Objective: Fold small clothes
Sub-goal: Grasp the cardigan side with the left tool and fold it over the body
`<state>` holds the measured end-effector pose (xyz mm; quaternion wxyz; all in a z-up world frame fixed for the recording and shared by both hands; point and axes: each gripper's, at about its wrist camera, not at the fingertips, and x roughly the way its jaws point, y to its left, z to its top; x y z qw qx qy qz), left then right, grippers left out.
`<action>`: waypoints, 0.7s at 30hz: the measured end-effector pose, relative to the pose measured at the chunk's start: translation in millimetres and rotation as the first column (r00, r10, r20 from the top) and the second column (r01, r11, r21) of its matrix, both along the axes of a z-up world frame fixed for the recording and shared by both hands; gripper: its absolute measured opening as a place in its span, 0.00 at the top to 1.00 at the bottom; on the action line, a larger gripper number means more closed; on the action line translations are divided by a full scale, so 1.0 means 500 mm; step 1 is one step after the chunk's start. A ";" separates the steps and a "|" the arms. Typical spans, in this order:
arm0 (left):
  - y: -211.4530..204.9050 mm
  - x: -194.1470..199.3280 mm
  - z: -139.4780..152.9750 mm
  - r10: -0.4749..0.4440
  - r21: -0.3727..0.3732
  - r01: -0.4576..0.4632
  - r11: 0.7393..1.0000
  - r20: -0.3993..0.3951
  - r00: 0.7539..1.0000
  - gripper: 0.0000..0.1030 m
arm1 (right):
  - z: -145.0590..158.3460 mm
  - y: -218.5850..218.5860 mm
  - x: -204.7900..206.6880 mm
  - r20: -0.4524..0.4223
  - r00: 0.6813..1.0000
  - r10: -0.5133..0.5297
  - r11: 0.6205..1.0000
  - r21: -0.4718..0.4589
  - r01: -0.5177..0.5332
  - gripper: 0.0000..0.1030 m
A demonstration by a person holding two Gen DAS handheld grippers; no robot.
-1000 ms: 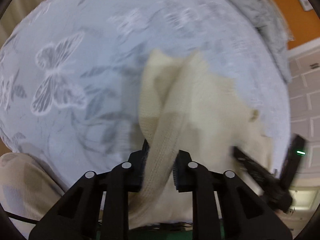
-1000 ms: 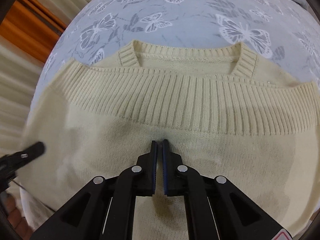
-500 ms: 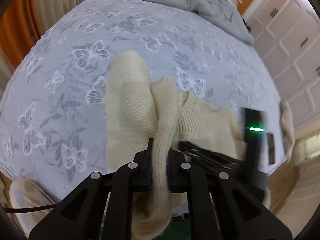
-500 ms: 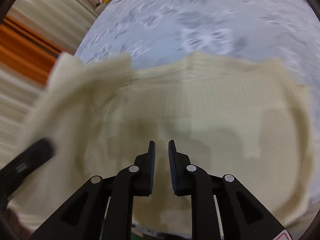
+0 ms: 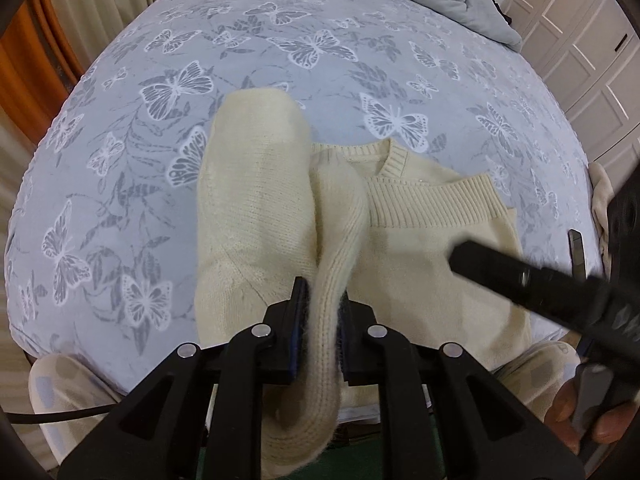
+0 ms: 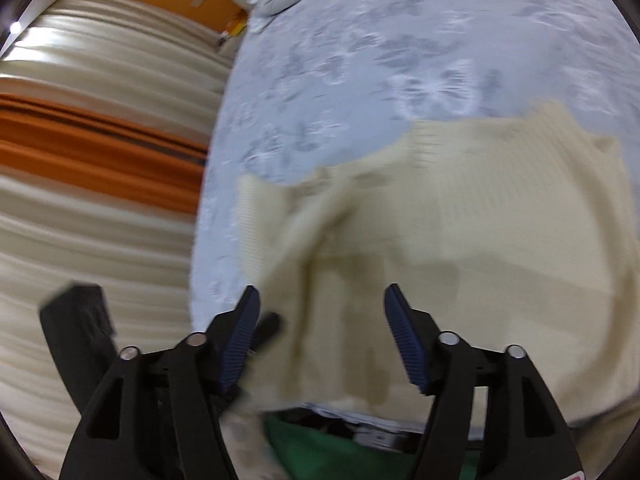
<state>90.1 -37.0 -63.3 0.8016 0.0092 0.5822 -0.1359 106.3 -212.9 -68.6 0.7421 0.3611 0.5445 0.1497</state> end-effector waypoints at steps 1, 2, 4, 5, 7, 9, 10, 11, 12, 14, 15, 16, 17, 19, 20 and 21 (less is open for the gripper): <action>0.000 -0.002 0.001 0.001 -0.003 -0.001 1.000 0.000 1.000 0.87 | 0.002 0.018 0.019 -0.002 1.000 0.021 1.000 -0.006 -0.021 0.32; 0.002 -0.004 0.000 -0.001 -0.006 0.001 1.000 0.000 1.000 0.87 | 0.004 0.029 0.030 -0.003 0.999 0.035 0.999 -0.016 -0.035 0.32; 0.007 -0.007 0.000 0.002 -0.015 -0.002 1.000 -0.001 1.000 0.87 | 0.002 0.067 0.066 -0.028 0.997 0.077 0.996 -0.041 -0.078 0.31; 0.009 -0.008 -0.001 0.002 -0.019 -0.002 1.000 -0.001 1.000 0.87 | -0.001 0.080 0.073 -0.037 0.995 0.092 0.995 -0.046 -0.093 0.31; 0.016 -0.011 -0.001 0.005 -0.030 -0.005 1.000 -0.002 1.000 0.87 | -0.013 0.116 0.095 -0.077 0.988 0.133 0.989 -0.056 -0.137 0.31; 0.022 -0.014 -0.001 0.008 -0.038 -0.008 0.999 0.001 1.000 0.87 | -0.024 0.146 0.108 -0.101 0.981 0.167 0.982 -0.066 -0.174 0.30; 0.026 -0.016 -0.002 0.010 -0.044 -0.010 0.999 0.002 1.000 0.87 | -0.027 0.162 0.114 -0.107 0.977 0.183 0.978 -0.078 -0.192 0.30; 0.029 -0.017 -0.002 0.011 -0.048 -0.011 0.999 0.004 1.000 0.87 | -0.032 0.175 0.118 -0.113 0.973 0.199 0.973 -0.099 -0.210 0.30; 0.035 -0.018 -0.004 0.018 -0.055 -0.018 0.998 0.004 1.000 0.89 | -0.036 0.181 0.118 -0.118 0.971 0.207 0.969 -0.108 -0.220 0.31; 0.049 -0.017 -0.009 0.032 -0.066 -0.032 0.997 -0.004 0.999 0.87 | -0.045 0.197 0.118 -0.124 0.966 0.228 0.962 -0.127 -0.244 0.49; 0.057 -0.019 -0.011 0.027 -0.074 -0.028 0.997 -0.008 1.000 0.87 | -0.048 0.201 0.117 -0.123 0.963 0.239 0.955 -0.147 -0.256 0.82; 0.062 -0.022 -0.009 0.022 -0.083 -0.022 0.996 -0.004 1.000 0.87 | -0.052 0.199 0.114 -0.115 0.961 0.250 0.953 -0.145 -0.266 0.83; 0.069 -0.026 -0.006 0.018 -0.093 -0.018 0.996 0.001 1.000 0.87 | -0.050 0.195 0.112 -0.103 0.962 0.251 0.956 -0.130 -0.264 0.84; 0.090 -0.037 0.006 0.012 -0.157 -0.015 0.987 -0.022 1.000 0.87 | -0.023 0.182 0.108 -0.054 0.970 0.239 0.960 -0.133 -0.244 0.86; 0.104 -0.044 0.016 0.023 -0.189 -0.029 0.981 -0.029 0.999 0.87 | 0.000 0.167 0.102 -0.019 0.974 0.225 0.967 -0.115 -0.226 0.88; 0.122 -0.052 0.033 0.032 -0.232 -0.037 0.972 -0.026 0.999 0.87 | 0.015 0.154 0.100 0.005 0.977 0.212 0.972 -0.101 -0.210 0.93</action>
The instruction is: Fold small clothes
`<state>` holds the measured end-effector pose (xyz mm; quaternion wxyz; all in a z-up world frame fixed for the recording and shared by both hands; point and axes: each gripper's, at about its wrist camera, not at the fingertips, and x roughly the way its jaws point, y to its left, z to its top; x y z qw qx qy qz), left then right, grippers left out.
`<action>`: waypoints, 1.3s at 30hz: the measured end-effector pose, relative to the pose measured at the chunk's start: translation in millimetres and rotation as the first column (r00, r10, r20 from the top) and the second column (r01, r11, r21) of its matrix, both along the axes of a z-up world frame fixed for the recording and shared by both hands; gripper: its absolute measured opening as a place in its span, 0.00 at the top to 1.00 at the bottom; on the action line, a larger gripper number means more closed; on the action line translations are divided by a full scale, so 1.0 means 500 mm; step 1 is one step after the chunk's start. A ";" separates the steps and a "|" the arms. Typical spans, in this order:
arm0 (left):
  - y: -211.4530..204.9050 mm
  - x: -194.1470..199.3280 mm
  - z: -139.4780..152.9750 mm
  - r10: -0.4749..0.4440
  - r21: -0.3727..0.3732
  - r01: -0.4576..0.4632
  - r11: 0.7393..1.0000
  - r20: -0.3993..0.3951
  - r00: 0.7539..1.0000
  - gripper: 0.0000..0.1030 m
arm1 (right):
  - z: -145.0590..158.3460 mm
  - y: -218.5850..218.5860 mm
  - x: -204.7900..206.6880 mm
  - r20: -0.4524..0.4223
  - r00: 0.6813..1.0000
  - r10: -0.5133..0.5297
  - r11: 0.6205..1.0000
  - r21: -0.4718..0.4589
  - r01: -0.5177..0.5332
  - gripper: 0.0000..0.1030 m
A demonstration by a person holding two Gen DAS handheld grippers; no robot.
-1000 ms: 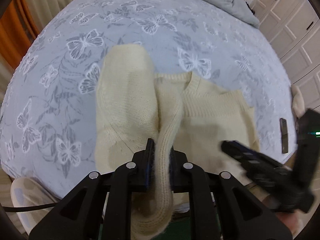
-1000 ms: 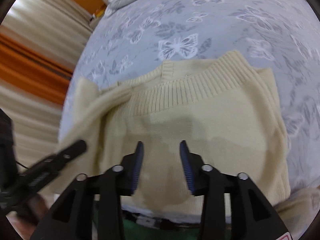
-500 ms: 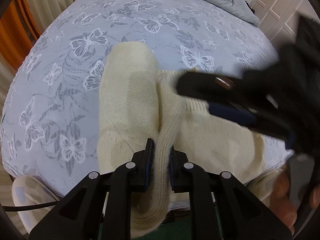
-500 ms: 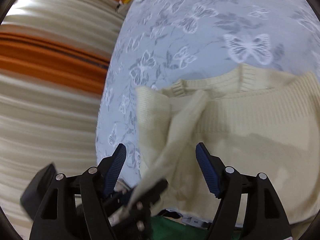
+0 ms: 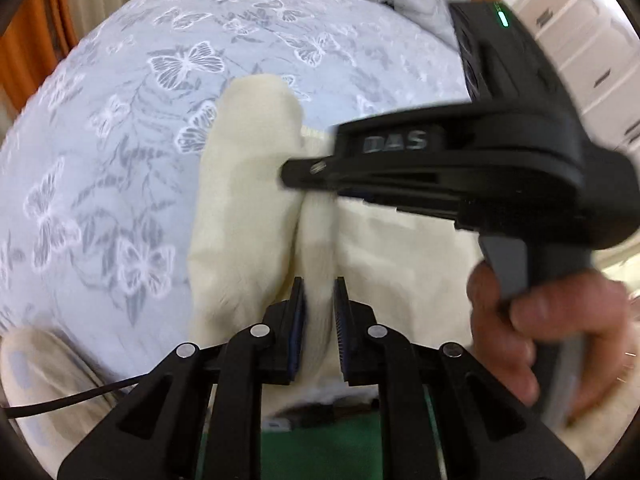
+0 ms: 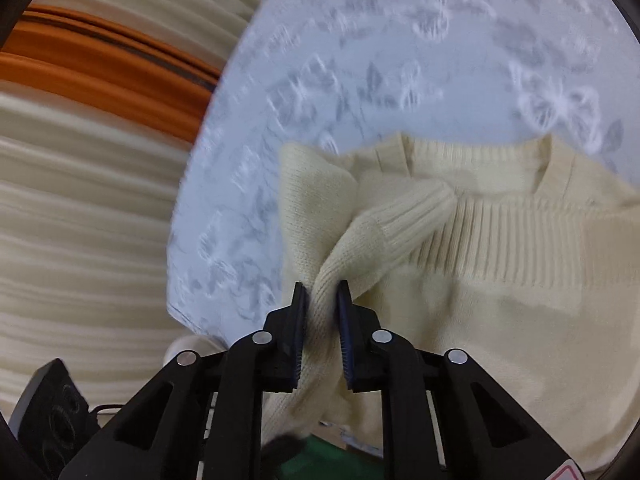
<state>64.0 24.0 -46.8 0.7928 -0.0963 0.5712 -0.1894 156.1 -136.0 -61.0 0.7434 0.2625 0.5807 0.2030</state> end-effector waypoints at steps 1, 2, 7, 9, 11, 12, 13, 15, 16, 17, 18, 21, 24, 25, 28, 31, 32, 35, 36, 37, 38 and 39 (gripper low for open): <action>0.014 -0.008 0.017 0.005 -0.035 -0.005 0.999 0.010 1.000 0.87 | 0.032 -0.037 -0.012 0.040 0.999 -0.033 0.999 0.018 0.032 0.94; 0.030 -0.019 0.041 0.012 -0.069 -0.010 0.998 0.026 1.000 0.86 | 0.052 -0.069 -0.023 0.064 0.996 -0.059 0.998 0.034 0.057 0.94; 0.072 -0.065 0.126 0.026 -0.124 -0.011 0.992 0.117 0.993 0.65 | 0.056 -0.286 -0.109 0.075 0.981 -0.180 0.981 -0.056 0.184 0.92; 0.064 -0.072 0.119 0.012 -0.105 0.001 0.994 0.128 0.992 0.61 | 0.017 -0.322 -0.130 0.018 0.976 -0.216 0.972 -0.090 0.217 0.86; 0.056 -0.072 0.095 0.015 -0.084 -0.007 0.996 0.102 0.995 0.61 | -0.011 -0.319 -0.141 0.002 0.979 -0.204 0.979 -0.027 0.204 0.86; 0.050 -0.067 0.074 0.021 -0.085 -0.015 0.996 0.065 0.998 0.61 | -0.018 -0.307 -0.139 -0.001 0.981 -0.196 0.981 -0.007 0.196 0.86; 0.053 -0.065 0.060 0.033 -0.098 -0.029 0.995 0.042 0.999 0.61 | -0.028 -0.284 -0.127 -0.009 0.984 -0.179 0.984 0.001 0.179 0.86; 0.063 -0.059 0.041 0.061 -0.115 -0.060 0.992 0.000 0.998 0.61 | -0.038 -0.246 -0.102 -0.024 0.988 -0.150 0.989 -0.018 0.149 0.70; 0.064 -0.058 0.034 0.074 -0.115 -0.075 0.991 -0.014 0.997 0.61 | -0.038 -0.226 -0.086 -0.022 0.988 -0.151 0.987 -0.067 0.149 0.63; 0.066 -0.058 0.032 0.083 -0.105 -0.085 0.991 -0.016 0.996 0.61 | -0.032 -0.221 -0.083 -0.014 0.988 -0.155 0.984 -0.089 0.153 0.59; 0.071 -0.060 0.034 0.091 -0.092 -0.092 0.992 -0.011 0.996 0.59 | -0.025 -0.215 -0.079 -0.005 0.988 -0.157 0.982 -0.109 0.155 0.58; 0.096 -0.051 0.054 0.122 -0.078 -0.120 0.990 0.022 0.992 0.44 | -0.009 -0.229 -0.104 0.014 0.982 -0.188 0.973 -0.136 0.189 0.49; 0.101 -0.007 0.070 0.140 -0.061 -0.137 0.989 0.050 0.989 0.27 | -0.040 -0.238 -0.132 -0.019 0.974 -0.224 0.960 -0.178 0.217 0.43; 0.098 0.023 0.068 0.144 -0.056 -0.141 0.988 0.064 0.987 0.20 | -0.053 -0.243 -0.138 -0.036 0.972 -0.231 0.958 -0.182 0.221 0.43; 0.075 0.123 0.025 0.158 0.029 -0.159 0.987 0.054 0.986 0.14 | -0.092 -0.257 -0.157 -0.084 0.955 -0.285 0.948 -0.174 0.268 0.43; 0.052 0.213 -0.065 0.190 0.121 -0.182 0.976 -0.062 0.980 0.14 | -0.127 -0.278 -0.163 -0.136 0.929 -0.344 0.938 -0.099 0.333 0.40; 0.045 0.239 -0.104 0.201 0.125 -0.185 0.975 -0.130 0.971 0.15 | -0.135 -0.280 -0.160 -0.150 0.921 -0.359 0.933 -0.081 0.350 0.40; 0.049 0.267 -0.184 0.272 0.115 -0.249 0.962 -0.265 0.925 0.65 | -0.150 -0.280 -0.148 -0.165 0.914 -0.372 0.928 -0.056 0.367 0.40; 0.054 0.268 -0.198 0.288 0.115 -0.266 0.957 -0.283 0.915 0.81 | -0.150 -0.275 -0.144 -0.162 0.917 -0.363 0.932 -0.057 0.359 0.46; 0.059 0.264 -0.202 0.284 0.080 -0.273 0.959 -0.300 0.911 0.91 | -0.146 -0.265 -0.140 -0.148 0.927 -0.345 0.939 -0.038 0.343 0.60; 0.066 0.257 -0.198 0.292 0.059 -0.288 0.956 -0.305 0.907 0.92 | -0.142 -0.254 -0.136 -0.152 0.935 -0.320 0.946 0.009 0.325 0.97; 0.076 0.249 -0.182 0.292 0.034 -0.295 0.955 -0.291 0.911 0.93 | -0.138 -0.246 -0.136 -0.158 0.938 -0.309 0.945 0.064 0.322 0.99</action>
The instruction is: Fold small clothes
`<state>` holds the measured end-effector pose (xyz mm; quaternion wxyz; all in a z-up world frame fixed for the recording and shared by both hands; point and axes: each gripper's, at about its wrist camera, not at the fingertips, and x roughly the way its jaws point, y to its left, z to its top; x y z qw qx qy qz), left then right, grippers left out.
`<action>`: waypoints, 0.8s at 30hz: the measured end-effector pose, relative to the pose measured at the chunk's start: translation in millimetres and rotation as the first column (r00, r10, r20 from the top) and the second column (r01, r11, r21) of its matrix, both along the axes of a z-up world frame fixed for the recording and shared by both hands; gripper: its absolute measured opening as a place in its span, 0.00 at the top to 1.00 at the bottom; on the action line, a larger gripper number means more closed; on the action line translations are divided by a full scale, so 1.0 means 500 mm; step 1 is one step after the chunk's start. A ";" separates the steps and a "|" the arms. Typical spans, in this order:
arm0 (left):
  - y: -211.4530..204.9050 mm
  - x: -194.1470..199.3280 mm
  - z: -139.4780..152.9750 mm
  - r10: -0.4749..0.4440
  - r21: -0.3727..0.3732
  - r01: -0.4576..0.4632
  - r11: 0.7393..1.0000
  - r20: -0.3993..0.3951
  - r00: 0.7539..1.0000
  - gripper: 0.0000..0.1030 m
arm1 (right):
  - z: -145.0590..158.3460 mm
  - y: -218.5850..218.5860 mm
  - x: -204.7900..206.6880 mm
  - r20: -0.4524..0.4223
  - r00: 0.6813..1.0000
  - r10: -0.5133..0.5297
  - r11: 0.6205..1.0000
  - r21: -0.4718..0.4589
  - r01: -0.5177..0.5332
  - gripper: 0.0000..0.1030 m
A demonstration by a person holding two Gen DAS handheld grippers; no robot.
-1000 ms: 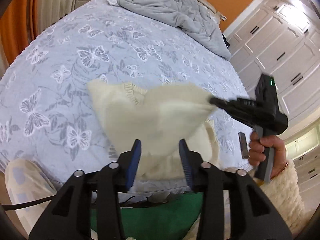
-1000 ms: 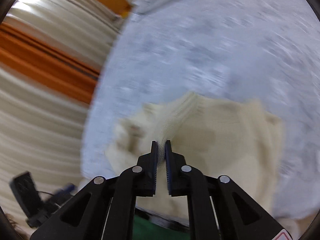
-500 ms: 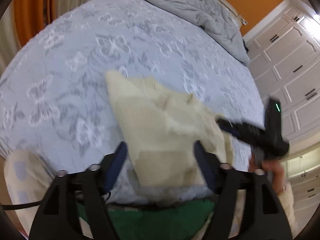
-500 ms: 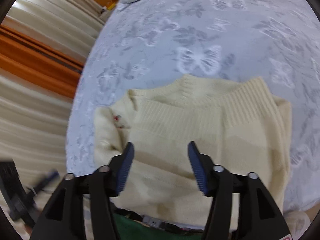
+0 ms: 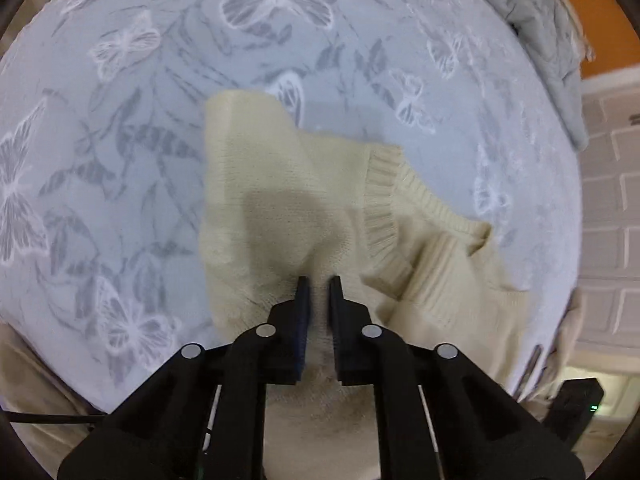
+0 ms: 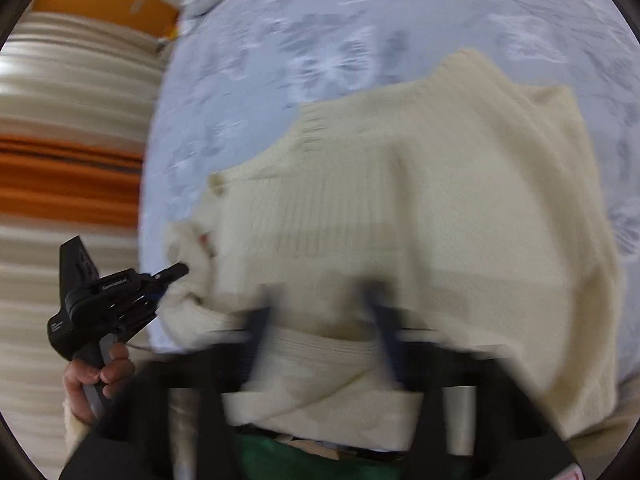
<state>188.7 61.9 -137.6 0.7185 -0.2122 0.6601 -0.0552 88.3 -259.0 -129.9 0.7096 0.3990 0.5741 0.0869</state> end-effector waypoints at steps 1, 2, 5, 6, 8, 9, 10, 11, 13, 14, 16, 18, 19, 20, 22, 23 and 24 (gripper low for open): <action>0.005 -0.006 0.015 -0.005 -0.019 0.005 1.000 0.018 1.000 0.93 | 0.017 0.012 -0.002 0.034 0.999 0.001 0.999 0.049 -0.003 0.99; 0.013 -0.015 0.037 -0.007 -0.046 0.009 0.999 0.042 0.999 0.93 | 0.042 0.023 -0.003 0.076 0.997 0.021 0.997 0.066 -0.026 0.99; 0.027 -0.052 0.125 -0.023 -0.161 0.044 0.986 0.132 0.991 0.94 | 0.127 0.032 -0.011 0.203 0.978 0.054 0.993 0.090 -0.074 0.99; 0.022 -0.063 0.151 -0.037 -0.188 0.066 0.980 0.154 0.987 0.94 | 0.160 0.024 -0.015 0.239 0.969 0.067 0.995 0.051 -0.082 0.99; -0.003 -0.086 0.201 -0.083 -0.245 0.134 0.960 0.211 0.974 0.97 | 0.184 -0.004 -0.024 0.253 0.965 0.074 0.997 -0.040 -0.066 0.94; -0.027 -0.096 0.220 -0.114 -0.257 0.174 0.951 0.232 0.966 0.97 | 0.183 -0.021 -0.031 0.243 0.967 0.076 0.995 -0.085 -0.057 0.74; -0.046 -0.099 0.227 -0.134 -0.262 0.196 0.945 0.238 0.962 0.97 | 0.163 -0.047 -0.039 0.198 0.978 0.063 0.990 -0.133 -0.037 0.53; -0.063 -0.102 0.232 -0.150 -0.268 0.217 0.939 0.247 0.957 0.97 | 0.131 -0.073 -0.049 0.140 0.990 0.026 0.987 -0.159 -0.003 0.24; -0.112 -0.110 0.228 -0.211 -0.247 0.273 0.930 0.251 0.945 0.97 | 0.067 -0.101 -0.063 0.050 0.999 -0.014 0.983 -0.180 0.022 0.25; -0.133 -0.110 0.220 -0.231 -0.233 0.290 0.928 0.249 0.940 0.97 | 0.036 -0.103 -0.068 0.015 1.000 -0.018 0.987 -0.161 0.020 0.26; -0.165 -0.117 0.203 -0.257 -0.234 0.309 0.922 0.229 0.939 0.97 | -0.021 -0.091 -0.077 -0.036 0.999 -0.021 0.994 -0.109 0.017 0.28; -0.190 -0.128 0.190 -0.274 -0.222 0.320 0.921 0.213 0.938 0.97 | -0.045 -0.070 -0.077 -0.046 0.999 -0.014 0.996 -0.085 0.010 0.49; -0.193 -0.130 0.189 -0.280 -0.211 0.323 0.923 0.211 0.937 0.97 | -0.047 -0.053 -0.074 -0.036 0.999 0.007 0.998 -0.062 -0.009 0.86; -0.198 -0.133 0.188 -0.286 -0.196 0.326 0.925 0.207 0.936 0.97 | -0.038 -0.042 -0.069 -0.019 1.000 0.023 0.999 -0.044 -0.024 0.92; -0.198 -0.135 0.196 -0.288 -0.177 0.326 0.929 0.208 0.935 0.97 | 0.026 -0.033 -0.061 0.083 0.995 0.048 0.998 -0.050 -0.044 0.92; -0.198 -0.137 0.201 -0.291 -0.169 0.328 0.929 0.213 0.933 0.97 | 0.061 -0.039 -0.062 0.132 0.990 0.047 0.999 -0.034 -0.042 0.93; -0.203 -0.138 0.210 -0.297 -0.158 0.334 0.929 0.222 0.929 0.97 | 0.103 -0.051 -0.062 0.184 0.982 0.037 0.999 -0.015 -0.035 0.93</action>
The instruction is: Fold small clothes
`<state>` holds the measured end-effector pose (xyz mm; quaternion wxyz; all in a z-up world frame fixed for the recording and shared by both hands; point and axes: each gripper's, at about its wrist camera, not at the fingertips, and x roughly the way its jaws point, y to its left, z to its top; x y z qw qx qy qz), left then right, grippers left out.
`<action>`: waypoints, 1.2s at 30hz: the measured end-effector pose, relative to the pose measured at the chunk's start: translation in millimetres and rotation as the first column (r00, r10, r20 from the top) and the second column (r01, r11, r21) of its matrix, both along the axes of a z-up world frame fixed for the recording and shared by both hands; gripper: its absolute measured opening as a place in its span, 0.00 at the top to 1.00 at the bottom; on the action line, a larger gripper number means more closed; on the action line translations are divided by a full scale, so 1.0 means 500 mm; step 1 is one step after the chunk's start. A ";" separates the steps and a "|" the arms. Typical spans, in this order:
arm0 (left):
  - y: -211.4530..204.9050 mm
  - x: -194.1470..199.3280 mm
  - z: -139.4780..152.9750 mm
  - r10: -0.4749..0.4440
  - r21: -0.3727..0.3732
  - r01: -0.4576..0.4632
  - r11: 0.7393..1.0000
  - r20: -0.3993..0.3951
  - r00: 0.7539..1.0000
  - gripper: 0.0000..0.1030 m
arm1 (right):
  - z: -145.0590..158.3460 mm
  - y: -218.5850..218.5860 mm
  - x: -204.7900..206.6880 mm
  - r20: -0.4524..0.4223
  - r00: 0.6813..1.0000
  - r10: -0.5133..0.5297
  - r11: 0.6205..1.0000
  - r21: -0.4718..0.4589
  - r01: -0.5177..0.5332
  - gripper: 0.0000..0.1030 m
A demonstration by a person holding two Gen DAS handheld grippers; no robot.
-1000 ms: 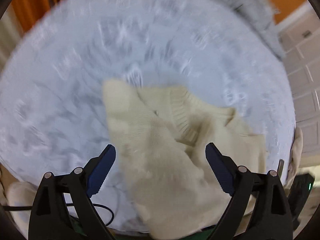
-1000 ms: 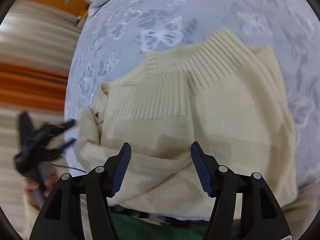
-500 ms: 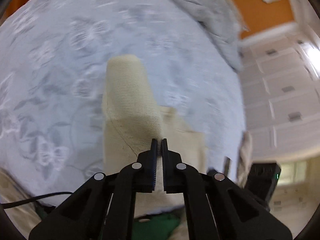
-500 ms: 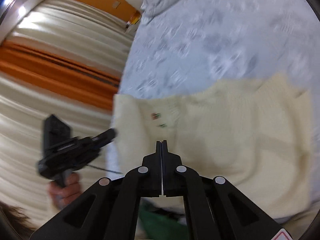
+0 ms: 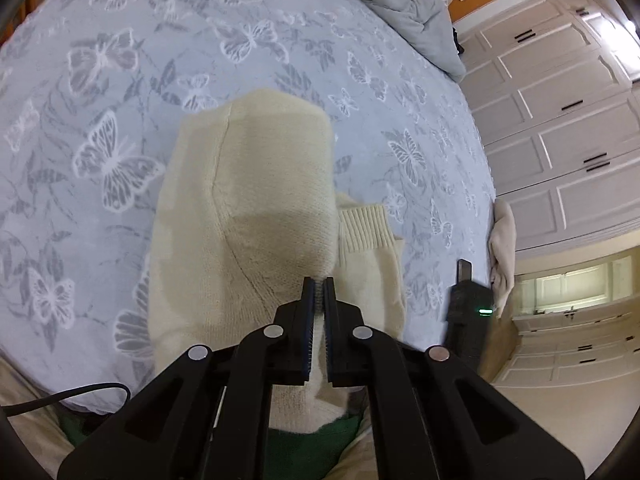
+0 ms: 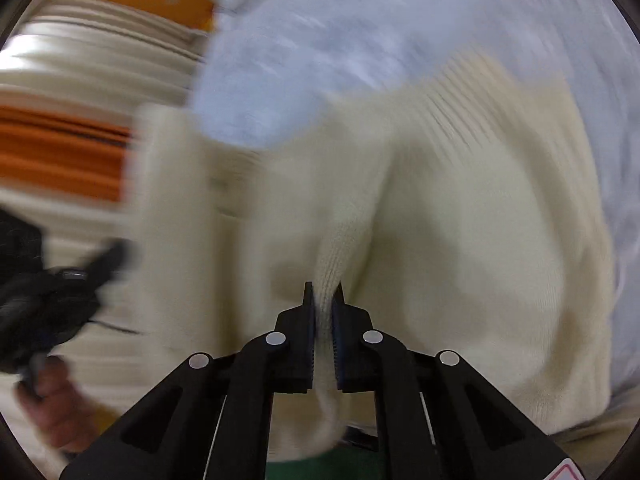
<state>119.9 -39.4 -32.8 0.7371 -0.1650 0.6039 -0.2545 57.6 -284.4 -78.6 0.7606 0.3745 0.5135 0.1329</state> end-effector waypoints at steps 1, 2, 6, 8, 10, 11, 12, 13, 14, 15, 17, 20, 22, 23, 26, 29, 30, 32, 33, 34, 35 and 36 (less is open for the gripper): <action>-0.003 -0.004 0.017 -0.007 -0.004 0.007 1.000 0.013 1.000 0.97 | 0.057 -0.024 -0.001 0.069 0.998 -0.004 1.000 0.013 0.004 0.93; -0.009 -0.009 0.032 -0.014 -0.015 0.015 1.000 0.020 1.000 0.97 | 0.089 -0.040 -0.004 0.103 0.995 -0.001 1.000 -0.005 0.002 0.93; -0.095 -0.005 0.070 -0.072 -0.113 0.074 0.991 0.022 0.997 0.97 | 0.085 -0.112 -0.009 0.077 0.997 0.029 0.992 -0.126 -0.019 0.88; -0.148 0.004 0.049 -0.097 -0.108 0.097 0.989 0.011 0.995 0.93 | -0.023 -0.156 -0.012 -0.072 0.997 0.001 0.977 -0.213 -0.016 0.78; -0.193 0.011 -0.003 -0.134 -0.094 0.131 0.987 -0.023 0.991 0.93 | -0.105 -0.200 -0.037 -0.248 0.962 -0.111 0.978 -0.197 0.062 0.78; -0.196 0.011 -0.022 -0.122 -0.085 0.116 0.990 -0.061 0.991 0.93 | -0.103 -0.211 -0.063 -0.227 0.966 -0.126 0.988 -0.112 0.103 0.78; -0.183 0.003 -0.032 -0.104 -0.135 0.091 0.987 -0.098 0.990 0.93 | -0.088 -0.214 -0.084 -0.183 0.974 -0.132 0.991 -0.062 0.123 0.74; -0.170 -0.004 -0.028 -0.106 -0.169 0.089 0.981 -0.094 0.990 0.90 | -0.058 -0.212 -0.115 -0.129 0.981 -0.143 0.989 -0.041 0.139 0.63; -0.157 -0.012 -0.017 -0.109 -0.172 0.095 0.980 -0.070 0.992 0.83 | -0.039 -0.203 -0.135 -0.104 0.983 -0.150 0.988 -0.051 0.145 0.39; -0.138 -0.027 0.001 -0.109 -0.145 0.105 0.984 -0.020 0.994 0.75 | -0.022 -0.190 -0.152 -0.084 0.986 -0.146 0.988 -0.059 0.142 0.35; -0.097 -0.059 0.036 -0.115 -0.051 0.120 0.992 0.087 0.990 0.42 | 0.001 -0.130 -0.169 -0.050 0.997 -0.053 0.999 -0.013 0.053 0.35; -0.027 -0.107 0.054 -0.110 0.050 0.104 0.993 0.161 0.981 0.42 | -0.007 -0.023 -0.155 -0.044 0.993 0.106 0.991 -0.075 -0.109 0.30; 0.011 -0.121 0.046 -0.081 0.059 0.073 0.996 0.138 0.987 0.42 | -0.040 0.044 -0.138 -0.066 0.977 0.202 0.965 -0.155 -0.210 0.28; 0.033 -0.129 0.038 -0.054 0.050 0.048 0.998 0.120 0.991 0.42 | -0.062 0.072 -0.120 -0.096 0.968 0.233 0.952 -0.183 -0.247 0.31; 0.064 -0.145 0.025 -0.008 0.051 0.004 0.999 0.090 0.996 0.42 | -0.106 0.092 -0.087 -0.183 0.953 0.243 0.945 -0.177 -0.275 0.85; 0.075 -0.164 0.029 -0.026 0.096 0.014 0.995 0.118 0.993 0.42 | 0.026 0.057 -0.100 -0.035 0.982 0.184 0.964 -0.190 -0.188 0.86; 0.073 -0.167 0.034 -0.035 0.103 0.022 0.994 0.134 0.990 0.42 | 0.069 0.040 -0.112 0.006 0.987 0.159 0.963 -0.222 -0.154 0.86; 0.072 -0.175 0.047 -0.048 0.101 0.031 0.994 0.175 0.983 0.37 | 0.126 -0.001 -0.144 0.044 0.992 0.117 0.956 -0.274 -0.101 0.86; 0.069 -0.174 0.050 -0.051 0.090 0.035 0.995 0.180 0.982 0.33 | 0.116 -0.025 -0.160 0.013 0.996 0.093 0.940 -0.331 -0.083 0.86; 0.066 -0.173 0.046 -0.049 0.082 0.035 0.996 0.176 0.983 0.31 | 0.084 -0.038 -0.165 -0.044 0.995 0.085 0.922 -0.375 -0.095 0.85; 0.059 -0.170 0.039 -0.051 0.073 0.039 0.997 0.168 0.985 0.30 | 0.032 -0.043 -0.167 -0.135 0.987 0.088 0.906 -0.401 -0.135 0.83; 0.049 -0.167 0.031 -0.061 0.074 0.050 0.996 0.156 0.986 0.30 | -0.034 -0.052 -0.171 -0.235 0.968 0.090 0.900 -0.397 -0.180 0.80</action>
